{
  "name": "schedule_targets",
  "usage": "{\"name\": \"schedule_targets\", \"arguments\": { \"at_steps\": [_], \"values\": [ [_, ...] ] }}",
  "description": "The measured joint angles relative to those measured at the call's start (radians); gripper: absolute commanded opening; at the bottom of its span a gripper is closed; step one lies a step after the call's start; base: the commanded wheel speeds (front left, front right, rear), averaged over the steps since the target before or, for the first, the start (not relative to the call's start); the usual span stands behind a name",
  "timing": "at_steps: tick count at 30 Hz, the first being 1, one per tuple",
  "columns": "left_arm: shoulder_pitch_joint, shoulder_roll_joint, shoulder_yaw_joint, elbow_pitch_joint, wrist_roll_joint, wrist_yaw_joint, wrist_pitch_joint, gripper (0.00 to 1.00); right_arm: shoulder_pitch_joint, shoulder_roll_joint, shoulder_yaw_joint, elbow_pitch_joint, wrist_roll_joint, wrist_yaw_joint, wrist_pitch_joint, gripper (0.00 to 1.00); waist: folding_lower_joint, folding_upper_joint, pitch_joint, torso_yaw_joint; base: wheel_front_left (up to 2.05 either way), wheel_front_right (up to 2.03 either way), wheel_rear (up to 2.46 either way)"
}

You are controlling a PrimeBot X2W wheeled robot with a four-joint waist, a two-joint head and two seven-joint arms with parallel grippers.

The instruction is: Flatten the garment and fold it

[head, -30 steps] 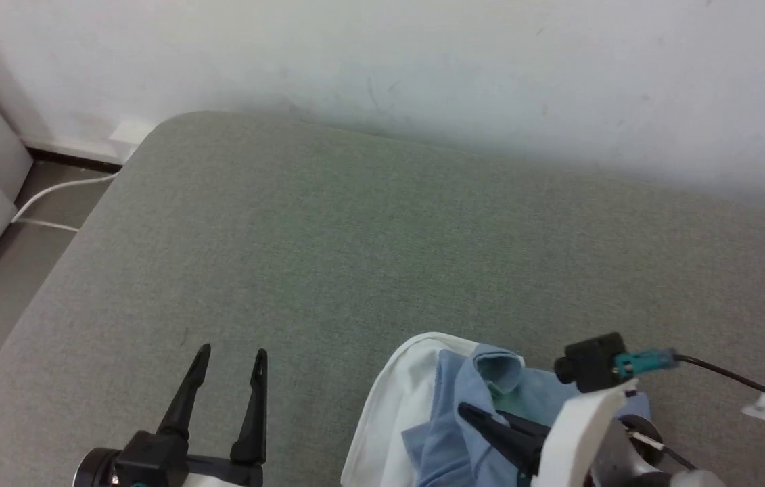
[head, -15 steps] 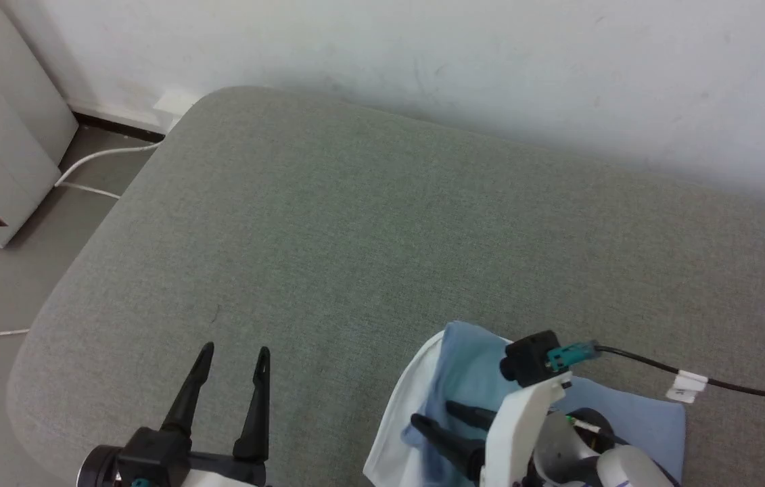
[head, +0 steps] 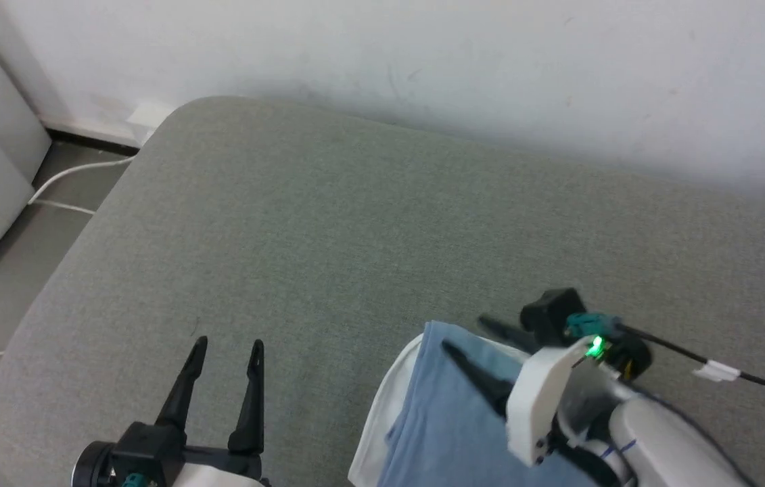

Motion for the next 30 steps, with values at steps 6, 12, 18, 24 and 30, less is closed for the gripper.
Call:
{"name": "schedule_targets", "arguments": {
  "at_steps": [6,12,18,24,30],
  "values": [
    [0.005,0.0,0.019,-0.001,-0.001,0.0,0.0,1.0,-0.104,-0.123,-0.009,0.01,-0.196,0.0,-0.177,1.0,0.0,0.0,-0.027,-0.048,0.0,0.0,0.0],
    [0.006,0.0,0.034,-0.007,0.0,-0.001,0.0,1.0,-0.108,-0.185,-0.114,0.01,-0.286,0.0,-0.274,1.0,0.0,0.0,-0.049,-0.107,0.0,0.0,0.0],
    [0.006,0.0,0.035,-0.012,-0.001,-0.003,0.0,1.0,-0.022,-0.201,-0.31,-0.057,-0.353,0.0,-0.352,1.0,-0.0001,0.0,-0.065,-0.161,0.0,0.0,0.0],
    [0.006,0.0,0.046,-0.018,-0.013,-0.003,0.0,1.0,0.17,-0.098,-0.524,-0.197,-0.394,0.0,-0.429,1.0,-0.0001,0.0,-0.065,-0.2,0.0,0.0,0.0],
    [0.006,0.0,0.05,-0.008,-0.004,-0.01,0.0,1.0,0.333,0.041,-0.615,-0.274,-0.404,0.0,-0.478,1.0,-0.0001,0.0001,-0.058,-0.228,0.0,0.0,0.0]
  ]
}}
